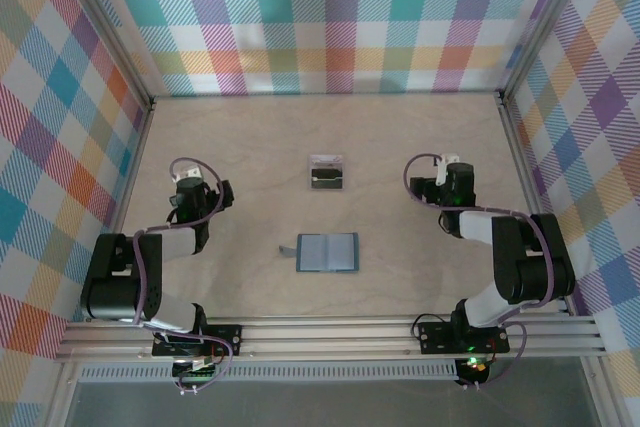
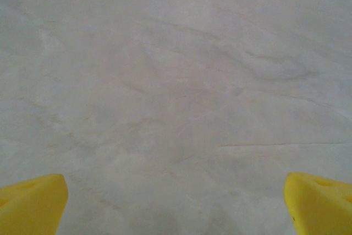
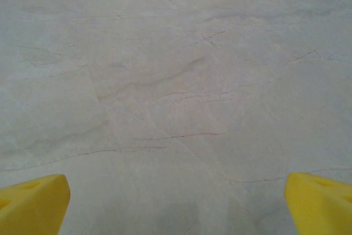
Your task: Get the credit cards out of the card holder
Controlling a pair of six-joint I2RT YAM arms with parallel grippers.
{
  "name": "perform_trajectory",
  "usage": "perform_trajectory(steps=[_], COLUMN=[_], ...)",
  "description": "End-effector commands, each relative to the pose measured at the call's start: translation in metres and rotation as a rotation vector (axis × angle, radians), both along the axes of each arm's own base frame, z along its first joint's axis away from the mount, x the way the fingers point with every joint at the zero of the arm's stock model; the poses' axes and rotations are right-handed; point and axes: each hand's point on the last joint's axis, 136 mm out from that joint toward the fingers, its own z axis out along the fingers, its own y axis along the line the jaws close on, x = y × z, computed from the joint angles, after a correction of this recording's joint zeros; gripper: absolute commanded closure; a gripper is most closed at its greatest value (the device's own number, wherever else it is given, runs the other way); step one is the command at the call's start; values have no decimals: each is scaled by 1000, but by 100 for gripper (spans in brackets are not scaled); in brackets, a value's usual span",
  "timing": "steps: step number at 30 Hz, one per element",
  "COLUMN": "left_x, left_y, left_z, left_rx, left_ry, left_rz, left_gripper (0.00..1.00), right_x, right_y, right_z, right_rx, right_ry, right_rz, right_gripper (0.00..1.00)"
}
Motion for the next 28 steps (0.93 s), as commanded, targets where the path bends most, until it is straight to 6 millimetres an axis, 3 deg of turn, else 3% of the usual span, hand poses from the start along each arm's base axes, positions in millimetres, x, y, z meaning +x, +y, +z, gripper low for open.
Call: perform_trajectory(steps=[1,5,9,28], left_x=[16,17,18,18], left_y=[-19,-27,-39,-39], left_z=[20,9,6,7], left_rx=[4,35,80,82], left_ry=[-97,-96,-97,-99], left_rz=[-133,-158,-201,-200], left_gripper=[0,0,0,0], right_x=[7,0,0,-2], right_y=[4,2,1,2], right_z=[28,27,25,27], right_rx=[63,101,100,99], right_ry=[-127,-226,-190,-207], right_rz=[27,55,46,50], right_gripper=[0,0,0,0])
